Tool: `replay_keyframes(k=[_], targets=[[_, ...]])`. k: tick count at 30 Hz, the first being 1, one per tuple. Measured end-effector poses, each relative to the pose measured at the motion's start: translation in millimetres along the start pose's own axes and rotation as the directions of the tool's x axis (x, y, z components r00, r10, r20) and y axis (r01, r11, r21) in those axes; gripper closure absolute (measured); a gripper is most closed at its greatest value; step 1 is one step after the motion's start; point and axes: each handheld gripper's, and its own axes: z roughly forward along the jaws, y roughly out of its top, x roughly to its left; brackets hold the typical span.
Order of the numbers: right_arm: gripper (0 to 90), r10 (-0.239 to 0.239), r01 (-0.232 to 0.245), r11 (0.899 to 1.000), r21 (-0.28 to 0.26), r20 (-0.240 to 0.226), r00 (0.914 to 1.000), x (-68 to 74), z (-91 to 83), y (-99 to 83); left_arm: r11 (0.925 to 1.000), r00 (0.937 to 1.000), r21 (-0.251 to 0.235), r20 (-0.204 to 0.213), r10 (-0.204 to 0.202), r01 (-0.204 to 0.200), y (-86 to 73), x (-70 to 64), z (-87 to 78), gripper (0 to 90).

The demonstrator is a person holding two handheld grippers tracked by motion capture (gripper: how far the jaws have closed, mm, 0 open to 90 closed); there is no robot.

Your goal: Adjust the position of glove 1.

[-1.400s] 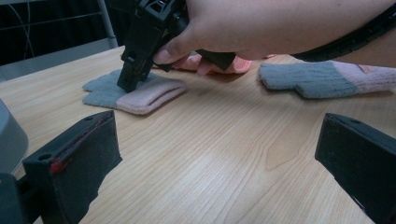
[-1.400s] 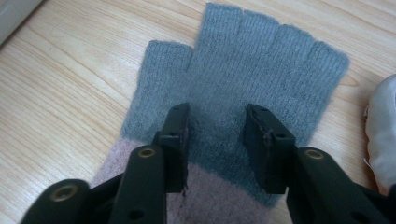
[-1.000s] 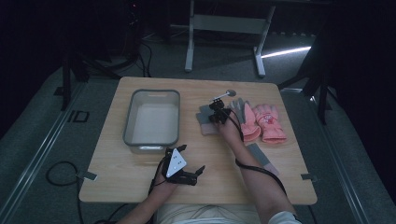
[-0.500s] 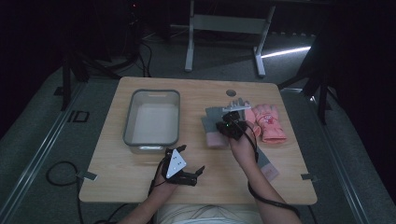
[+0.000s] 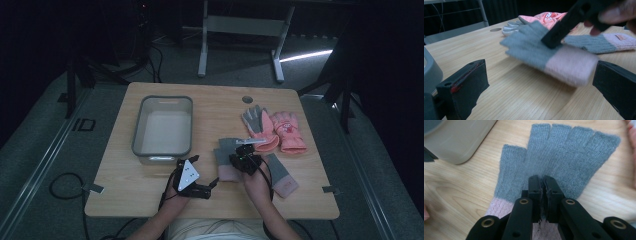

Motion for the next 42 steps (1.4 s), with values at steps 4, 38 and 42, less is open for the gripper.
replay_keyframes(k=[4, 38, 42], targets=[[84.9, 0.028, -0.028, 0.999, 0.032, 0.004, 0.9996, -0.1, 13.5, -6.7, 1.0, 1.0, -0.001, 0.0, 0.002, -0.002, 0.0, -0.3, -0.1, 0.0], [69.0, -0.2, 0.199, 0.98, -0.026, -0.034, 0.9792, -74.5, -36.3, 0.8, 1.0, 0.9999, -0.001, 0.009, 0.005, -0.005, 0.1, -1.0, -0.2, 0.0], [66.7, -0.283, 0.282, 0.959, -0.012, -0.047, 0.9581, -102.0, -47.6, -14.9, 1.0, 1.0, 0.0, 0.009, -0.001, 0.001, 0.1, -0.3, -0.2, 0.0]])
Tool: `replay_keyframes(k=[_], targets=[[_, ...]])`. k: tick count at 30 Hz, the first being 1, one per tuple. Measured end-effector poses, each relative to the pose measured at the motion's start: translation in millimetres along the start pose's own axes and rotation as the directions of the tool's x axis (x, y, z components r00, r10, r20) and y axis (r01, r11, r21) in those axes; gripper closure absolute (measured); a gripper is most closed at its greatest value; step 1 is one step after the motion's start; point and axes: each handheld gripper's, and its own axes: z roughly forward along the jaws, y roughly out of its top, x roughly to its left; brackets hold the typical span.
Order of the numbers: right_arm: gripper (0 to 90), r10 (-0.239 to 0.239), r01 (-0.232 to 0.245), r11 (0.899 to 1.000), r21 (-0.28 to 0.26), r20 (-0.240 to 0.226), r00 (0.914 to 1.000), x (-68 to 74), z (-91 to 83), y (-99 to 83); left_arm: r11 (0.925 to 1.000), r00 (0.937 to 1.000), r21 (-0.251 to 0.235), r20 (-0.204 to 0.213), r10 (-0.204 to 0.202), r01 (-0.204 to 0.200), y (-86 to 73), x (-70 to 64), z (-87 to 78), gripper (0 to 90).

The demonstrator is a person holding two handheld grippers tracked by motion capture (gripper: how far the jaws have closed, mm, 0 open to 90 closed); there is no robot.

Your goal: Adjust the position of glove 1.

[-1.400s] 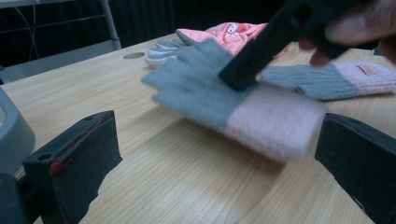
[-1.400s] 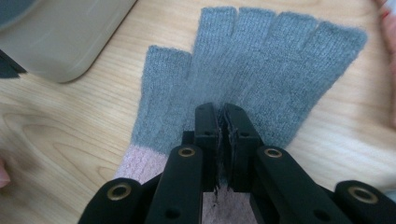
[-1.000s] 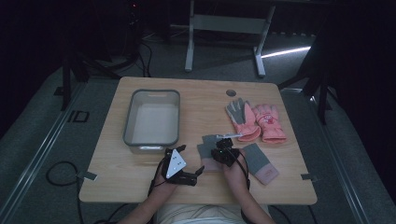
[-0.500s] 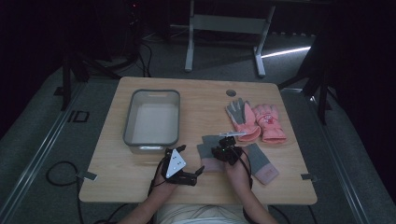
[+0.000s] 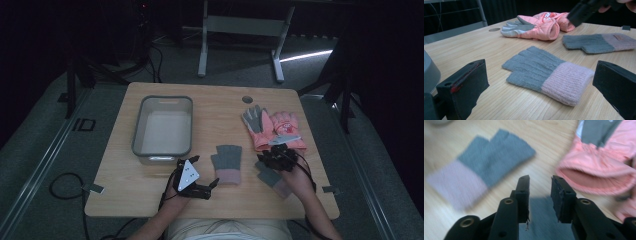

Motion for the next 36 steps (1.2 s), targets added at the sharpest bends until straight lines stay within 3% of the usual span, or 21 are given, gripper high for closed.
replay_keyframes(k=[6, 12, 20, 26, 30, 33, 36], targets=[[62.7, -0.019, 0.019, 0.997, 0.078, 0.003, 0.9998, -23.8, -7.6, -36.0, 1.0, 1.0, 0.001, -0.009, -0.004, 0.004, 0.0, -0.1, 0.1, 0.0], [61.5, 0.002, 0.002, 0.994, 0.112, -0.035, 0.9994, -29.5, -6.8, -54.9, 1.0, 0.9998, 0.002, -0.016, 0.008, -0.008, 0.1, -1.7, 0.2, 0.0], [60.1, -0.042, 0.049, 0.986, 0.159, -0.048, 0.998, -30.1, 3.0, -58.4, 1.0, 0.9999, 0.002, -0.014, -0.001, 0.001, 0.1, -0.7, 0.2, 0.0], [72.9, -0.044, 0.05, 0.986, 0.161, -0.043, 0.9981, -26.3, 3.8, -58.4, 1.0, 0.9999, 0.002, -0.014, 0.002, -0.002, 0.1, -1.0, 0.2, 0.0], [81.7, -0.012, 0.014, 0.987, 0.158, -0.013, 0.9998, -23.2, 3.2, -57.6, 1.0, 0.9999, 0.001, -0.013, -0.005, 0.005, 0.0, -0.2, 0.2, 0.0], [83.8, -0.013, 0.013, 0.987, 0.161, -0.001, 0.9999, -21.2, 2.3, -56.7, 1.0, 0.9999, 0.002, -0.014, -0.005, 0.005, 0.0, -0.3, 0.3, 0.0], [84.5, 0.017, -0.018, 0.991, 0.13, 0.013, 0.9998, -15.5, -4.8, -52.0, 1.0, 0.9999, 0.002, -0.013, -0.003, 0.003, 0.0, -0.4, 0.2, 0.0]])
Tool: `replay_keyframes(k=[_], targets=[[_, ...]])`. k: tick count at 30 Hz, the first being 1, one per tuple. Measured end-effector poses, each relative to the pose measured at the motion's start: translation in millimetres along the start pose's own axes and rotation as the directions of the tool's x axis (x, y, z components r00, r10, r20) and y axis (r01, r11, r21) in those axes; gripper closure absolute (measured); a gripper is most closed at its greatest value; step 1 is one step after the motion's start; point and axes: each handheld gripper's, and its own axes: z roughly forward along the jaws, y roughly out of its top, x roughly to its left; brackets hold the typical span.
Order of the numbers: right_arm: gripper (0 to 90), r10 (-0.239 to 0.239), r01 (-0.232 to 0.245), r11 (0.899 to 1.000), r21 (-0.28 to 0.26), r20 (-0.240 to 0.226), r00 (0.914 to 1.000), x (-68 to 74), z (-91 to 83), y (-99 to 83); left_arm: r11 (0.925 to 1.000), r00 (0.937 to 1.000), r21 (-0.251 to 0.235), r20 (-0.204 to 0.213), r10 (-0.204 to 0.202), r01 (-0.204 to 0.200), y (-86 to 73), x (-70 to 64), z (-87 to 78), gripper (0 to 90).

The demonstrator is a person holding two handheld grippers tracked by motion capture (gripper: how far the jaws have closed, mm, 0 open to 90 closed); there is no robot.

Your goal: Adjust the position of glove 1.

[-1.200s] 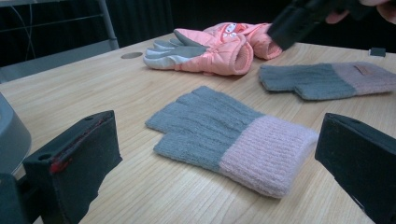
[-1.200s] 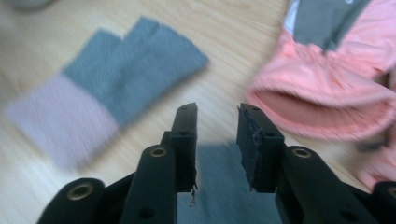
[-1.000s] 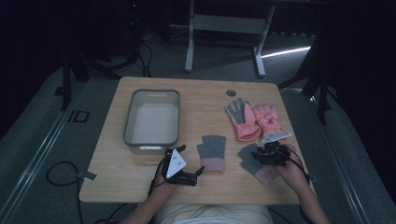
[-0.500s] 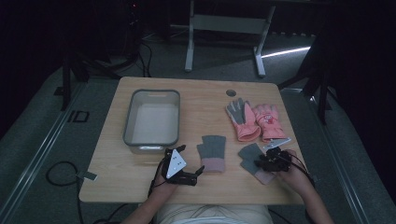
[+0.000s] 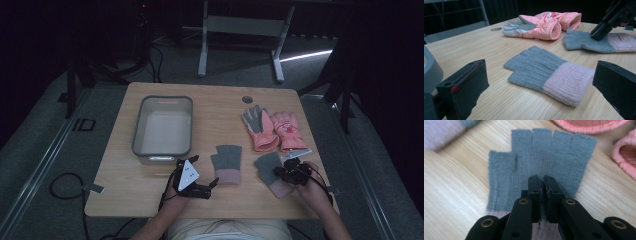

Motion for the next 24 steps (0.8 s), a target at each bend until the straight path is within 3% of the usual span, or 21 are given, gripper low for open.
replay_keyframes(k=[6, 9, 13, 14, 17, 18, 22, 23, 24], targets=[[84.4, 0.007, -0.005, 0.997, -0.077, 0.024, 0.9997, 12.6, -28.0, 9.6, 1.0, 1.0, 0.001, -0.002, -0.001, 0.001, -0.1, -0.1, -0.2, 0.0], [84.4, 0.016, -0.014, 0.997, -0.081, 0.027, 0.9995, 13.9, -30.8, 10.7, 1.0, 1.0, 0.002, -0.004, 0.0, 0.0, 0.0, -0.2, -0.2, 0.0], [84.4, 0.123, -0.115, 0.984, -0.138, 0.051, 0.9911, 17.4, -49.7, 17.0, 1.0, 1.0, 0.004, -0.004, 0.009, -0.009, 0.1, -1.0, -0.2, 0.0], [84.4, 0.123, -0.115, 0.984, -0.138, 0.051, 0.9911, 17.4, -49.7, 17.0, 1.0, 1.0, 0.004, -0.004, 0.009, -0.009, 0.1, -1.0, -0.2, 0.0], [84.4, 0.174, -0.155, 0.973, -0.169, 0.104, 0.9792, 18.2, -58.7, 19.4, 1.0, 1.0, 0.002, -0.004, 0.007, -0.007, 0.0, -1.0, -0.3, 0.0], [84.4, 0.198, -0.169, 0.967, -0.19, 0.144, 0.9696, 19.1, -61.9, 19.3, 0.9999, 0.9999, 0.002, -0.004, 0.01, -0.01, 0.0, -1.2, -0.2, 0.0], [84.5, 0.238, -0.206, 0.957, -0.205, 0.142, 0.9609, 18.7, -63.4, 17.9, 0.9999, 0.9999, 0.004, -0.004, 0.01, -0.01, 0.0, -0.9, -0.5, 0.0], [84.5, 0.279, -0.241, 0.944, -0.223, 0.159, 0.9469, 19.7, -63.9, 15.0, 0.9999, 0.9999, 0.004, -0.004, 0.011, -0.011, 0.0, -1.0, -0.4, 0.0], [84.5, 0.299, -0.257, 0.939, -0.227, 0.172, 0.9387, 20.6, -63.0, 12.6, 0.9999, 0.9999, 0.004, -0.005, 0.013, -0.012, 0.0, -1.0, -0.4, 0.0]])
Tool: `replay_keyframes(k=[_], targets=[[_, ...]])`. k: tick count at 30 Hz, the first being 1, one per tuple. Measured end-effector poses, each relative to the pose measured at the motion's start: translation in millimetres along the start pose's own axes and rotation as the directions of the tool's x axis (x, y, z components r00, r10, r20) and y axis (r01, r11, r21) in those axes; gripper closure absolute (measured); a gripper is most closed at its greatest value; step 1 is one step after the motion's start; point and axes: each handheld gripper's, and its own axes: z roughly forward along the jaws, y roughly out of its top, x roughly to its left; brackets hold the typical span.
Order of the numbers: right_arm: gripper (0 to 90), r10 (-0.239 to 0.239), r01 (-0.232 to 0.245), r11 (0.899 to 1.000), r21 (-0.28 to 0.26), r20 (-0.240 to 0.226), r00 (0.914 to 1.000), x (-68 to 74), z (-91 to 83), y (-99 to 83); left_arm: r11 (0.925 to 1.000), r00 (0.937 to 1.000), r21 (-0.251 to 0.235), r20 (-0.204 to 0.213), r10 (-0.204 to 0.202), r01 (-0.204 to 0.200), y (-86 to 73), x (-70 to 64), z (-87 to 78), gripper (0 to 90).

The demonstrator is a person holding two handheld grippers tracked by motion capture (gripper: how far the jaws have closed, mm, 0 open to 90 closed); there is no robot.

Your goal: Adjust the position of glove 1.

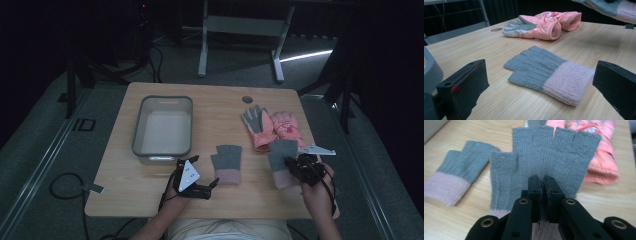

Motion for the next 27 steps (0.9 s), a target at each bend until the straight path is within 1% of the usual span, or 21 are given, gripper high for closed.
replay_keyframes(k=[1, 2, 3, 5, 6, 10, 13, 14, 15, 17, 20, 21, 22, 23, 27], targets=[[84.5, 0.01, -0.01, 1.0, -0.002, 0.019, 0.9998, 0.8, 0.3, -2.0, 1.0, 1.0, 0.001, -0.001, 0.001, -0.001, 0.0, -0.1, 0.1, 0.0], [84.5, 0.01, -0.01, 1.0, -0.002, 0.019, 0.9998, 0.8, 0.3, -2.0, 1.0, 1.0, 0.001, -0.001, 0.001, -0.001, 0.0, -0.1, 0.1, 0.0], [84.5, 0.05, -0.05, 0.999, 0.003, 0.062, 0.9968, 1.8, 4.4, -10.5, 1.0, 1.0, 0.0, 0.0, 0.003, -0.003, 0.0, -0.1, 0.0, 0.0], [84.4, 0.072, -0.073, 0.997, 0.009, 0.084, 0.9939, 1.6, 8.0, -16.1, 1.0, 1.0, 0.001, -0.002, 0.006, -0.006, 0.0, -0.6, 0.1, 0.0], [84.4, 0.092, -0.093, 0.996, 0.013, 0.079, 0.9926, 0.6, 10.6, -19.2, 1.0, 1.0, 0.001, -0.003, 0.006, -0.006, 0.1, -0.6, 0.1, 0.0], [84.4, 0.144, -0.146, 0.989, 0.021, 0.075, 0.9868, -1.2, 18.3, -26.2, 0.9999, 0.9999, 0.002, -0.007, 0.014, -0.014, 0.1, -1.6, 0.0, 0.0], [84.4, 0.174, -0.177, 0.984, 0.03, 0.07, 0.9822, -1.5, 25.0, -31.2, 0.9999, 0.9999, 0.001, -0.006, 0.013, -0.013, 0.0, -1.4, -0.1, 0.0], [84.4, 0.174, -0.177, 0.984, 0.03, 0.07, 0.9822, -1.5, 25.0, -31.2, 0.9999, 0.9999, 0.001, -0.006, 0.013, -0.013, 0.0, -1.4, -0.1, 0.0], [84.4, 0.19, -0.193, 0.98, 0.036, 0.071, 0.9791, -2.0, 30.2, -35.0, 1.0, 0.9999, 0.001, -0.006, 0.008, -0.008, 0.0, -1.0, 0.1, 0.0], [84.4, 0.197, -0.202, 0.978, 0.051, 0.077, 0.9773, -2.3, 35.2, -38.7, 1.0, 0.9999, 0.001, -0.006, 0.009, -0.009, 0.0, -1.2, 0.0, 0.0], [84.3, 0.198, -0.203, 0.978, 0.057, 0.079, 0.977, -2.6, 37.1, -40.5, 1.0, 0.9999, 0.002, -0.006, 0.01, -0.01, 0.0, -1.3, 0.0, 0.0], [84.2, 0.195, -0.2, 0.978, 0.06, 0.087, 0.977, -2.3, 38.8, -42.3, 0.9999, 0.9999, 0.002, -0.006, 0.012, -0.012, 0.0, -1.4, 0.0, 0.0], [83.8, 0.203, -0.21, 0.975, 0.075, 0.084, 0.9755, -2.4, 43.7, -45.3, 0.9999, 0.9999, 0.002, -0.006, 0.013, -0.013, 0.1, -1.5, 0.0, 0.0], [83.5, 0.2, -0.207, 0.975, 0.08, 0.089, 0.9757, -2.7, 46.0, -46.4, 0.9999, 0.9999, 0.002, -0.007, 0.013, -0.013, 0.1, -1.5, 0.0, 0.0], [79.6, 0.205, -0.215, 0.971, 0.102, 0.1, 0.9736, -4.2, 54.7, -50.1, 0.9999, 0.9999, 0.001, -0.006, 0.012, -0.012, 0.0, -1.5, 0.0, 0.0]])
